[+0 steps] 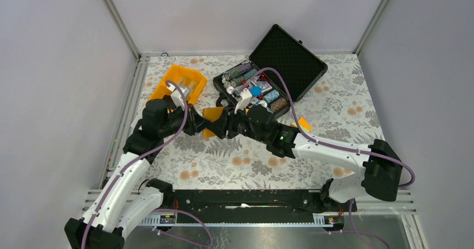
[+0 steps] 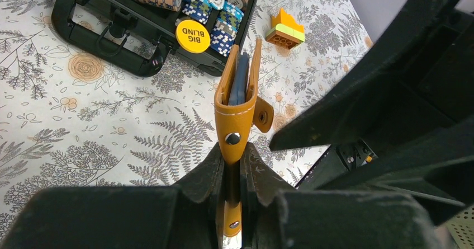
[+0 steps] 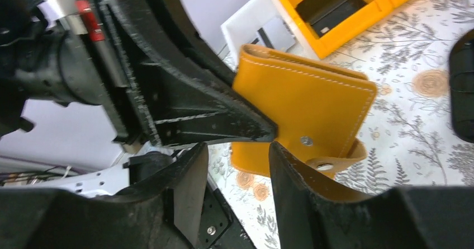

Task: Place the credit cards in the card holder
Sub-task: Open the card holder at the center of the board.

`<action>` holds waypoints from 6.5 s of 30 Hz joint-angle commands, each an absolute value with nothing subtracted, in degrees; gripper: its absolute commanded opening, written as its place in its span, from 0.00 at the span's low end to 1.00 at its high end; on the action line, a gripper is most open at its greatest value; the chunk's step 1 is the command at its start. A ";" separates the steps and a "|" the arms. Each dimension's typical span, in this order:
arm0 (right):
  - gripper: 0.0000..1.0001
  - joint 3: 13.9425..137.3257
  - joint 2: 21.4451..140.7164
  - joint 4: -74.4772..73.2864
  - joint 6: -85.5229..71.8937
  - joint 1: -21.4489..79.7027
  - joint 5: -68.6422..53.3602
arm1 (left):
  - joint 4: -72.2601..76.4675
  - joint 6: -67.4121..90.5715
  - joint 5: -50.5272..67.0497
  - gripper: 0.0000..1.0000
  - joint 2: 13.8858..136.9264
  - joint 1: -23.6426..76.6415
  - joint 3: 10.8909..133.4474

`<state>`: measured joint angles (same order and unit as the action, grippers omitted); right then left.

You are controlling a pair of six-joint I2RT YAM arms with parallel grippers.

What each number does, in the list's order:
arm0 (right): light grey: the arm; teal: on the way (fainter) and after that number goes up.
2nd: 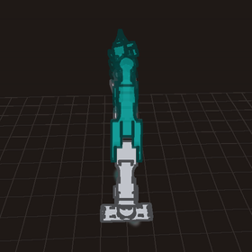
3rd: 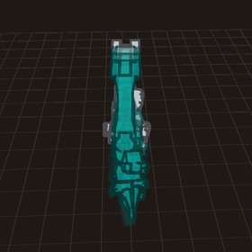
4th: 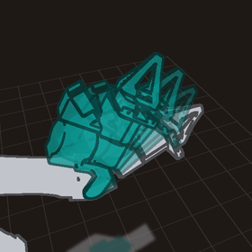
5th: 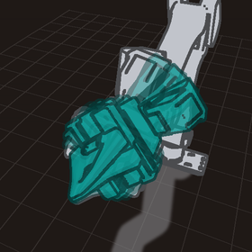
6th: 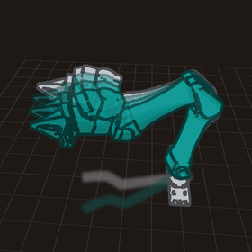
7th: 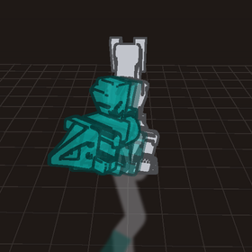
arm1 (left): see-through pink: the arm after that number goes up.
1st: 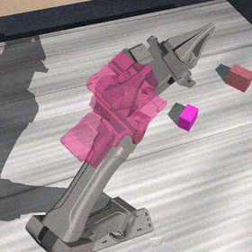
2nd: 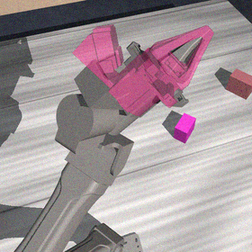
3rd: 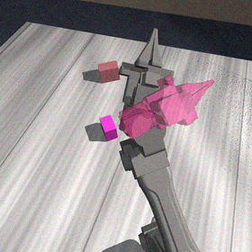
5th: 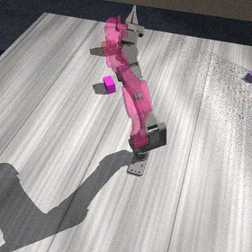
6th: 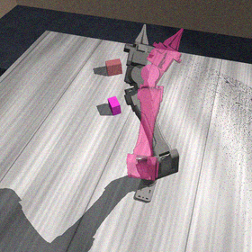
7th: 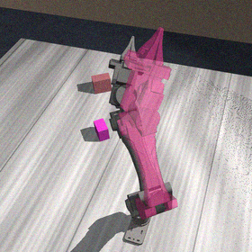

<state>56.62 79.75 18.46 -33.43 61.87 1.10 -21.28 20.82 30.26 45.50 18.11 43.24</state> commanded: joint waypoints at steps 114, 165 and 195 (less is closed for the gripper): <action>0.45 53.56 94.79 -16.91 -46.22 63.53 26.91 | -2.09 43.92 -13.53 0.90 54.42 55.82 22.37; 0.00 38.19 70.91 3.25 -47.43 63.54 22.86 | 11.21 39.57 -4.63 0.63 63.10 56.46 23.98; 0.02 36.45 70.19 0.61 -48.68 63.50 25.28 | 8.61 39.63 -9.17 0.15 67.06 56.96 25.48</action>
